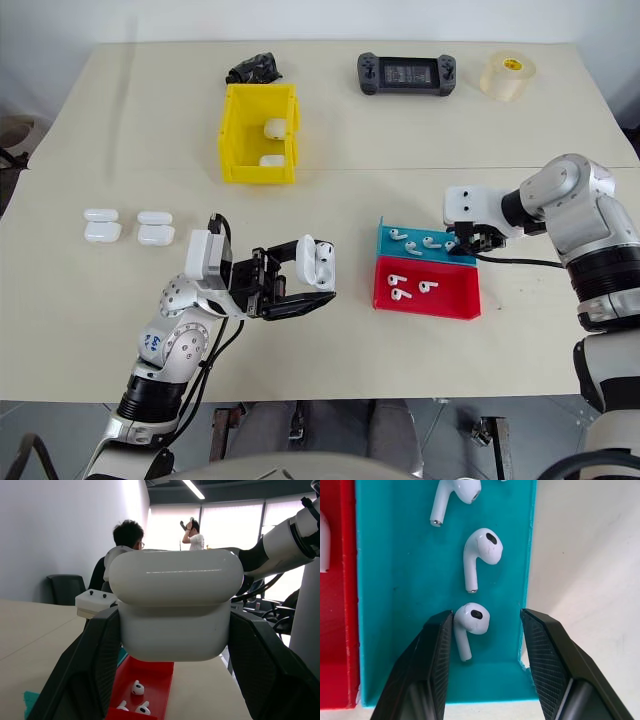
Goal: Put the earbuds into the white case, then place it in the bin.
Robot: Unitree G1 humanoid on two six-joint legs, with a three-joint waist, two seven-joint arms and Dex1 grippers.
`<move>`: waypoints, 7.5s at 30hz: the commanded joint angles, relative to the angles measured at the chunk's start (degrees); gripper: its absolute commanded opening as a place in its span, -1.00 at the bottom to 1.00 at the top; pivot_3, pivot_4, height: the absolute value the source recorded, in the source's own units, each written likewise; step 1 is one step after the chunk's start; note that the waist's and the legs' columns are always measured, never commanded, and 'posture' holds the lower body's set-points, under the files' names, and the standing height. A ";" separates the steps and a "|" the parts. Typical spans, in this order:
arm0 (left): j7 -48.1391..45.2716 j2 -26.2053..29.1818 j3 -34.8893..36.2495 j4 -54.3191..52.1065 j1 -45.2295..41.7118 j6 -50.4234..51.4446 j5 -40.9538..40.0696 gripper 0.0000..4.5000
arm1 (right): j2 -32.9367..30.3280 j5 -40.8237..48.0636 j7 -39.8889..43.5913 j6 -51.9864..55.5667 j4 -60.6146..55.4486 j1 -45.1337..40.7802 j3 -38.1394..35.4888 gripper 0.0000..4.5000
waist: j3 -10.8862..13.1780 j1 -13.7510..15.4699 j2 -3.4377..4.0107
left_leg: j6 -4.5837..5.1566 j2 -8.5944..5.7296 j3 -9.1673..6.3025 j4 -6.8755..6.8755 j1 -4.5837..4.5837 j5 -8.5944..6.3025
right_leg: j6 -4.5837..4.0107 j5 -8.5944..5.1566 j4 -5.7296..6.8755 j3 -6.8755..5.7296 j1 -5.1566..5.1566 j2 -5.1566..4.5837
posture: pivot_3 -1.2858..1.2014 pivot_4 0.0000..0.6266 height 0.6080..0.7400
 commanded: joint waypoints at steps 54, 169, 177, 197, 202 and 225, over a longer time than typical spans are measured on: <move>-0.62 0.19 0.55 -0.59 -3.19 -0.03 -0.49 0.25 | 1.34 6.49 -0.38 24.66 -17.52 3.31 -5.56 -0.24 | 0.00 0.04 0.00 | -0.01 0.03 0.05 0.02 0.01 0.00 | 0.00 0.00 0.03 0.01 0.00 0.00 | 0.03 -0.52 1.00; 2.03 -3.88 2.65 10.36 -13.11 -0.85 4.49 0.25 | 25.09 73.70 -44.03 38.65 -64.55 42.30 -34.53 0.70 | 0.00 0.16 -0.02 | -0.03 -0.15 -0.43 -0.01 0.10 0.01 | -0.02 0.01 0.30 0.14 -0.05 0.06 | 0.03 -0.52 1.00; 4.23 7.26 -3.57 14.63 -15.36 -7.59 23.99 0.25 | 13.86 68.09 -40.89 38.13 -63.25 42.22 -37.27 0.29 | 0.00 0.13 -0.02 | -0.02 -0.15 -0.33 -0.05 0.11 0.01 | -0.02 0.00 0.22 0.13 -0.05 0.08 | 0.03 -0.52 1.00; 0.53 10.82 -9.98 9.28 -16.75 -1.21 26.69 0.25 | 14.48 51.27 -42.53 44.49 -63.73 27.80 -13.08 -0.98 | 0.00 0.15 -0.03 | -0.02 -0.11 -0.46 -0.05 0.00 0.01 | -0.01 0.01 0.13 0.06 -0.07 0.08 | 0.03 -0.52 1.00; 1.88 9.12 -5.86 7.95 -16.17 -0.53 22.04 0.25 | 11.39 50.65 -39.47 42.60 -62.02 33.24 -17.59 -0.98 | 0.00 0.39 -0.03 | -0.01 -0.12 -0.45 -0.05 -0.01 0.01 | -0.01 0.01 0.12 0.05 -0.07 0.08 | 0.03 -0.52 1.00; 34.38 2.18 12.34 31.42 -29.78 -2.99 24.85 0.25 | 18.17 54.03 -37.42 23.86 -61.91 51.44 -42.08 0.46 | 0.02 0.49 -0.10 | -0.04 -0.22 -0.33 0.00 0.08 0.05 | 0.01 0.02 0.24 0.05 0.01 0.04 | 0.03 -0.52 1.00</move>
